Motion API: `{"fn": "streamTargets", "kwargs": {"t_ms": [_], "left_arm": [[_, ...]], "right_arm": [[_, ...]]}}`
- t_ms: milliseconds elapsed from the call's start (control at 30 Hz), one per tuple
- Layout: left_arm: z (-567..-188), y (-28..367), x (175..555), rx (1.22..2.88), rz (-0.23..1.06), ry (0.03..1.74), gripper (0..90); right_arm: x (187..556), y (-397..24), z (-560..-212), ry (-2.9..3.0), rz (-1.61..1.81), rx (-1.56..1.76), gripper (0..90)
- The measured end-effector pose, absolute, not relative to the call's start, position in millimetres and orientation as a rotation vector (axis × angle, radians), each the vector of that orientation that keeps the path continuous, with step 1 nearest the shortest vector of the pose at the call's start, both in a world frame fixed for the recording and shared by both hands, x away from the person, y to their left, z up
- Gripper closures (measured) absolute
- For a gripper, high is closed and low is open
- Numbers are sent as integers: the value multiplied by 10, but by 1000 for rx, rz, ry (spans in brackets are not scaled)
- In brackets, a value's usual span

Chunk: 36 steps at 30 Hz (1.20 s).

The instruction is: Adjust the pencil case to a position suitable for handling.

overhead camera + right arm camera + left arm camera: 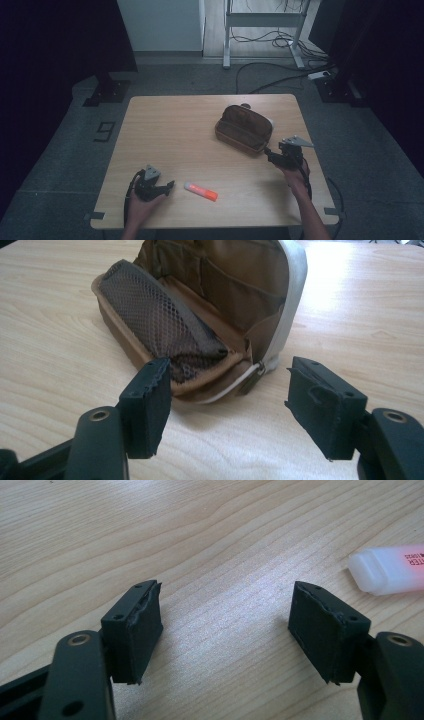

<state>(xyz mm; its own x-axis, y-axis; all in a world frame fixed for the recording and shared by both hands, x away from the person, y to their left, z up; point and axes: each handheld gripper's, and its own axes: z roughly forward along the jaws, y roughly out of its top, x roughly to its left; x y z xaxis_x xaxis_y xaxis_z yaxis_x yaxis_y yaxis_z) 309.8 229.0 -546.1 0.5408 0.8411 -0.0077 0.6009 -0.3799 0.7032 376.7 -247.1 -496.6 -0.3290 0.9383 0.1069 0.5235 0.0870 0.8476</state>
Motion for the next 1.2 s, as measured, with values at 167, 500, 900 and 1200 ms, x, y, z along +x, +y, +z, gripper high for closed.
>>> {"fn": "streamTargets", "kwargs": {"t_ms": [167, 500, 900, 1200], "left_arm": [[-5461, 2289, 3097, 2116, 467, 1161, 290], [-5461, 2289, 3097, 2116, 468, 1160, 290], [-5461, 2289, 3098, 2116, 468, 1160, 290], [-5461, 2289, 3097, 2116, 468, 1159, 290]], "right_arm": [[3816, -2472, -4970, 1901, 1181, 1434, 319], [3946, -2484, -4932, 1868, 1165, 1433, 299], [4122, -2498, -4935, 1876, 1149, 1430, 233], [4307, -2528, -4922, 1859, 1126, 1437, 185]]}}
